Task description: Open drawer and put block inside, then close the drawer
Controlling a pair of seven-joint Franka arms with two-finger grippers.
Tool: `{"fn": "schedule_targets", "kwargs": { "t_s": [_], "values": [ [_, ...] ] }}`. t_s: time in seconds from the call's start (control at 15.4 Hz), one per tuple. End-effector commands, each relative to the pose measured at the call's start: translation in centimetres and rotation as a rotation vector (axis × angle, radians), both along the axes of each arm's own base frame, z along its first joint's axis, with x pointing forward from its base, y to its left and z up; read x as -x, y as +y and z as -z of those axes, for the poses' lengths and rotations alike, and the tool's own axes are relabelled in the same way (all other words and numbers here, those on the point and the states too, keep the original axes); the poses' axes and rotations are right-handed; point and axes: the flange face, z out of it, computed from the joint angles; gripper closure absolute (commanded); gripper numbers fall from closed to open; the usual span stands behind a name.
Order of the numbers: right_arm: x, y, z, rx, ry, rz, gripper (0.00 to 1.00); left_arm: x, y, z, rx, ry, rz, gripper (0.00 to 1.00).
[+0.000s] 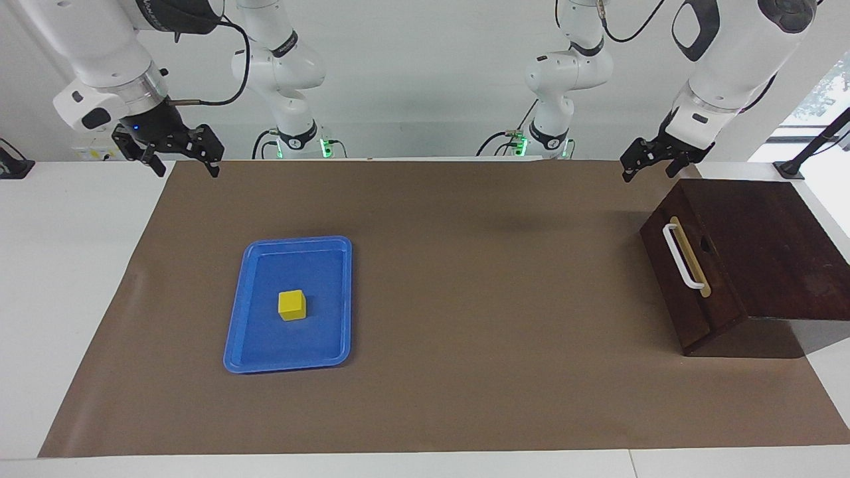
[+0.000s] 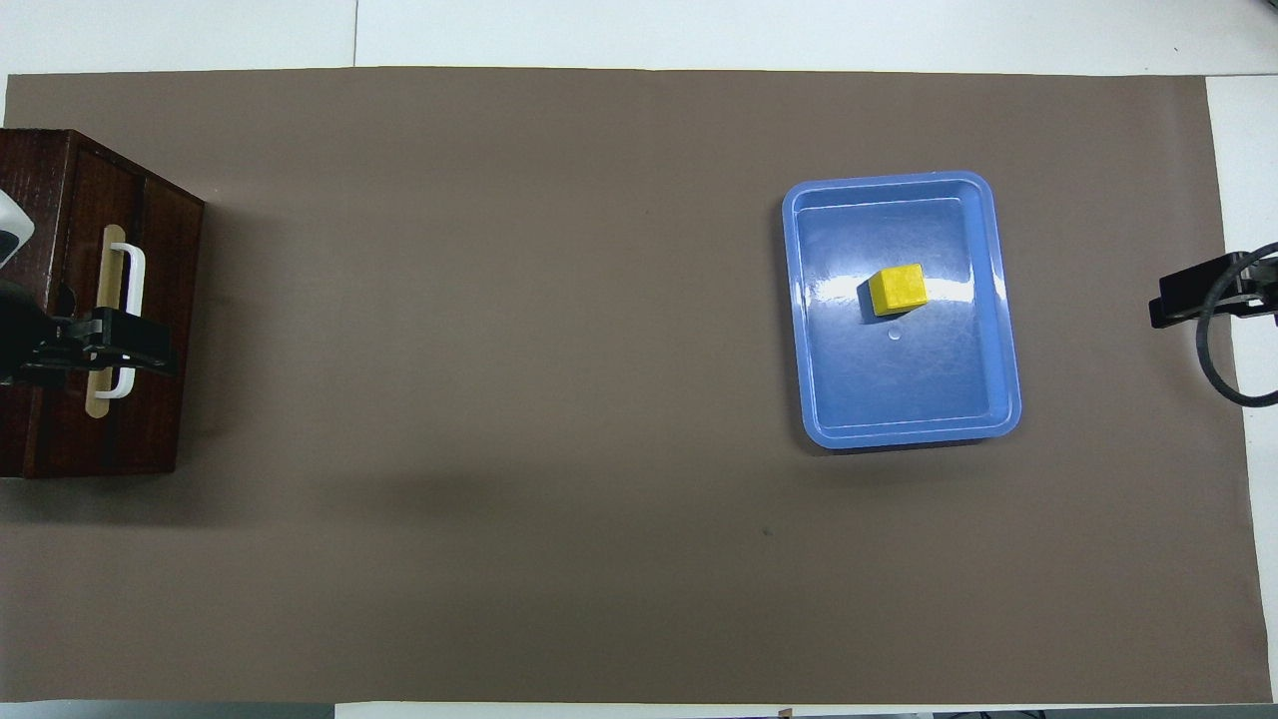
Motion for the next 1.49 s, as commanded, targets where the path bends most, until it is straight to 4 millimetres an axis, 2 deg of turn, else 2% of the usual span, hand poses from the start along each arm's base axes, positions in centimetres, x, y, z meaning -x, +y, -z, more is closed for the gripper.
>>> {"fn": "schedule_targets", "kwargs": {
  "t_s": [0.0,0.26,0.39,0.58,0.78,0.91,0.97,1.04,1.3,1.43],
  "values": [
    [0.2,-0.5,-0.5,0.007,-0.016,-0.015,0.00,0.0,-0.2,-0.2,-0.003,0.007,0.022,0.00],
    [0.2,-0.5,-0.5,0.007,-0.016,-0.015,0.00,0.0,-0.1,0.2,-0.003,-0.001,0.021,0.00],
    [0.2,-0.5,-0.5,0.007,-0.017,-0.018,0.00,-0.6,-0.1,0.2,0.000,-0.047,0.007,0.00],
    [-0.2,-0.4,-0.7,0.013,-0.048,-0.017,0.00,-1.3,0.1,1.1,-0.055,-0.118,0.040,0.00],
    [-0.1,-1.0,-0.7,0.010,-0.046,-0.008,0.00,-1.9,-0.7,4.6,-0.149,-0.127,0.100,0.00],
    [0.1,-1.8,-0.2,-0.004,-0.035,0.022,0.00,-2.4,-0.3,8.1,-0.181,-0.148,0.124,0.00],
    [0.6,-1.6,0.3,-0.009,-0.024,0.060,0.00,-3.0,-0.3,10.2,-0.221,-0.150,0.157,0.00],
    [0.9,-1.3,1.0,-0.031,-0.019,0.127,0.00,-3.7,-0.2,11.3,-0.259,-0.148,0.188,0.00],
    [1.9,0.4,6.1,-0.158,0.038,0.492,0.00,-6.2,0.4,16.2,-0.305,-0.159,0.251,0.00],
    [2.0,0.9,9.0,-0.226,0.097,0.618,0.00,-7.1,1.7,17.4,-0.338,-0.187,0.277,0.00]
  ]
}}
